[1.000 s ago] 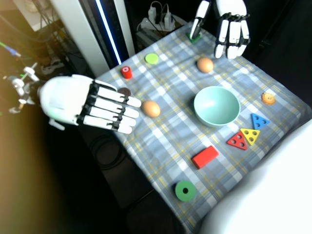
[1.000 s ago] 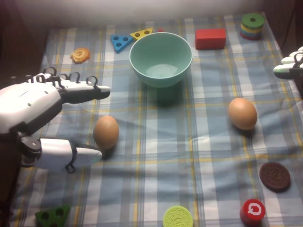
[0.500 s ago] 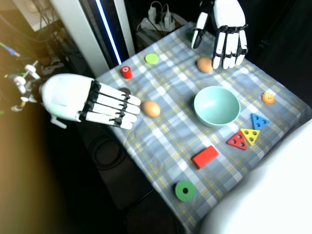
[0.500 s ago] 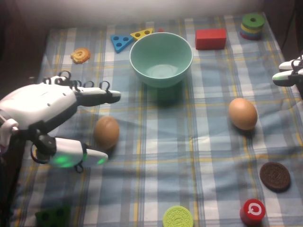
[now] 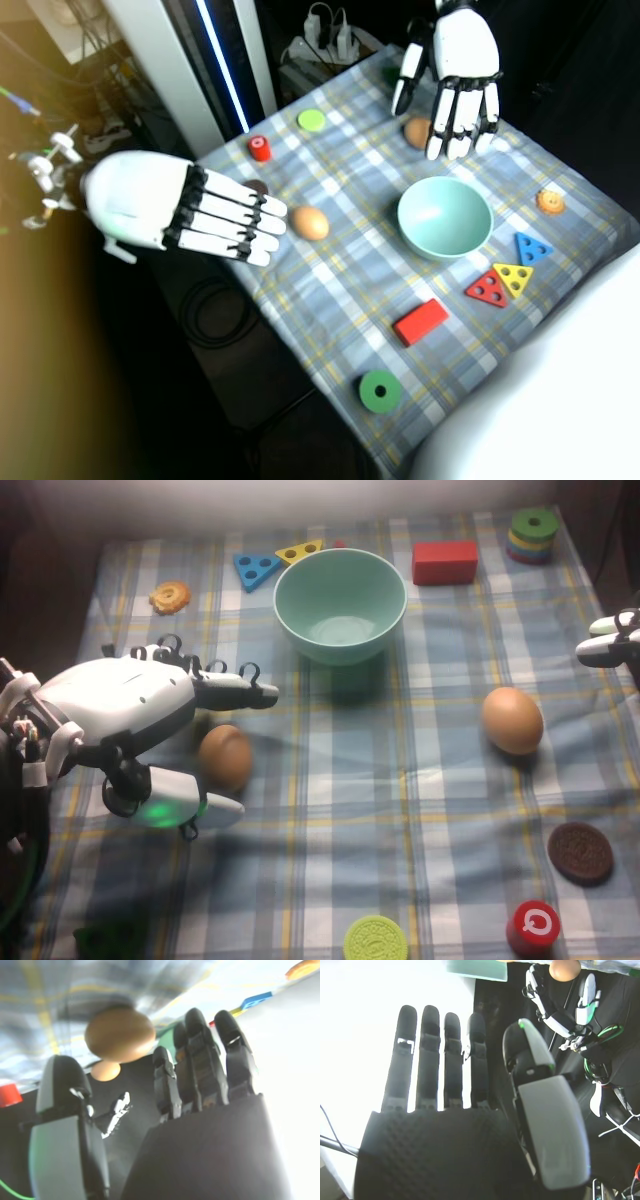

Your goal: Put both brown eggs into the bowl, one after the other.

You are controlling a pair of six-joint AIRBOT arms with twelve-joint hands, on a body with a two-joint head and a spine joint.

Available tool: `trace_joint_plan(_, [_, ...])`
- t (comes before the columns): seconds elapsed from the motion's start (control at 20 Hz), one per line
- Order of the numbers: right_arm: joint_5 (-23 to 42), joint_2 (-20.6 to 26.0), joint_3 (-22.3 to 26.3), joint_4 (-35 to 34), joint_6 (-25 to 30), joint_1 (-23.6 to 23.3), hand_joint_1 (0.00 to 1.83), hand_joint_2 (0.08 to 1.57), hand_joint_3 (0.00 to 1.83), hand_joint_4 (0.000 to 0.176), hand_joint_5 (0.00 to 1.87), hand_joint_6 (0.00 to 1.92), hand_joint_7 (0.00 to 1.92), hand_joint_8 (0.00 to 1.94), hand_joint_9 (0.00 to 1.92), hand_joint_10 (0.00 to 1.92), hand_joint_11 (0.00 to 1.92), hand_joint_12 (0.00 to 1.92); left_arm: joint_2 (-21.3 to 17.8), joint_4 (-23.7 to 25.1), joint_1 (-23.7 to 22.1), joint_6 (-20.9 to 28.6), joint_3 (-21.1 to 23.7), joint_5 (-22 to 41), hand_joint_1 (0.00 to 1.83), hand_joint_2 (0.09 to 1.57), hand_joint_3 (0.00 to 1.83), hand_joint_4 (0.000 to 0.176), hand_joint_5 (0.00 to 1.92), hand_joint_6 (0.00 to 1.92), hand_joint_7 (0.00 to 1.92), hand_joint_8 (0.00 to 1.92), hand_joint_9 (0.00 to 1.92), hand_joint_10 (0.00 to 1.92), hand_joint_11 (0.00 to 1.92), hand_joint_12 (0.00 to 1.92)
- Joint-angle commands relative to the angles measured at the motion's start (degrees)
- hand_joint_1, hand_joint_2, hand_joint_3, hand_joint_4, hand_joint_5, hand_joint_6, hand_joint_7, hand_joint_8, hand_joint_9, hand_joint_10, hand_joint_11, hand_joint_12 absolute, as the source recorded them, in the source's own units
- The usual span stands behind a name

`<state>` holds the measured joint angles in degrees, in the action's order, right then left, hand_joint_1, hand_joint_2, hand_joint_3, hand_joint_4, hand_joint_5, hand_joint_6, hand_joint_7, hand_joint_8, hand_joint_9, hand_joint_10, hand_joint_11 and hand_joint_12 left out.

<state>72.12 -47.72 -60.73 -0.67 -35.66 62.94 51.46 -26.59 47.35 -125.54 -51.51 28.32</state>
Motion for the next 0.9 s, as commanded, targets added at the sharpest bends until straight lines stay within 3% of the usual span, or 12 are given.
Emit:
trace_joint_plan(0.0, [7.01,0.50,0.07,-1.47,0.36,-0.41,0.89,1.31,0.00,0.000,0.61,0.00,0.58,0.00,0.58,0.00,0.33,0.68,0.18,0.66,-0.82,0.01,-0.33,5.29,0.86,0.95,0.00,0.176,0.43,0.01,0.49,0.01,0.52,0.01,0.00,0.81])
trace_joint_plan(0.1, [7.01,0.50,0.06,-1.48,0.36,-0.41,0.92,1.31,0.00,0.000,0.62,0.00,0.60,0.00,0.59,0.00,0.34,0.67,0.45,0.61,-1.13,0.01,-0.79,4.50,0.90,0.97,0.00,0.176,0.49,0.01,0.57,0.02,0.59,0.02,0.00,0.77])
trace_joint_plan(0.2, [7.00,0.50,0.06,-1.49,0.36,-0.38,0.90,1.31,0.00,0.000,0.64,0.01,0.61,0.01,0.61,0.01,0.37,0.68,0.75,0.32,-1.40,0.01,-1.18,4.17,0.94,0.99,0.01,0.139,0.61,0.01,0.68,0.01,0.66,0.01,0.02,0.78])
trace_joint_plan(0.4, [7.00,0.50,0.05,-1.54,0.41,-0.32,0.95,1.30,0.00,0.000,0.64,0.00,0.62,0.01,0.63,0.01,0.39,0.70,0.87,0.00,-1.60,0.01,-1.45,3.97,0.92,1.07,0.01,0.089,0.73,0.01,0.82,0.01,0.73,0.02,0.01,0.77])
trace_joint_plan(0.5, [7.00,0.50,0.06,-1.61,0.44,-0.25,0.91,1.31,0.00,0.000,0.65,0.01,0.63,0.01,0.66,0.02,0.41,0.70,0.87,-0.37,-1.60,0.01,-1.54,3.96,0.92,1.06,0.00,0.084,0.75,0.01,0.84,0.02,0.75,0.02,0.02,0.78])
trace_joint_plan(0.6, [7.00,0.50,0.07,-1.64,0.49,-0.18,0.88,1.31,0.00,0.000,0.66,0.00,0.64,0.00,0.66,0.00,0.43,0.66,0.90,-0.67,-1.60,0.01,-1.60,3.97,0.92,1.05,0.00,0.093,0.76,0.00,0.87,0.01,0.76,0.01,0.00,0.86])
trace_joint_plan(0.75, [7.00,0.50,0.08,-1.71,0.53,-0.14,0.86,1.31,0.00,0.000,0.67,0.01,0.65,0.00,0.67,0.01,0.44,0.65,1.02,-0.92,-1.61,0.01,-1.64,3.99,0.92,1.06,0.00,0.080,0.85,0.01,0.94,0.02,0.78,0.02,0.00,0.87])
trace_joint_plan(0.8, [7.00,0.50,0.06,-1.74,0.53,-0.13,0.87,1.31,0.00,0.000,0.68,0.01,0.65,0.01,0.68,0.01,0.45,0.66,1.04,-1.04,-1.61,0.01,-1.69,3.99,0.89,1.08,0.01,0.086,0.87,0.01,0.95,0.03,0.79,0.02,0.01,0.87])
trace_joint_plan(0.85, [7.00,0.50,0.06,-1.79,0.53,-0.12,0.88,1.31,0.00,0.000,0.68,0.01,0.65,0.00,0.68,0.01,0.45,0.65,1.07,-1.23,-1.61,0.01,-1.77,3.99,0.91,1.10,0.00,0.067,0.86,0.00,0.97,0.02,0.80,0.02,0.00,0.89])
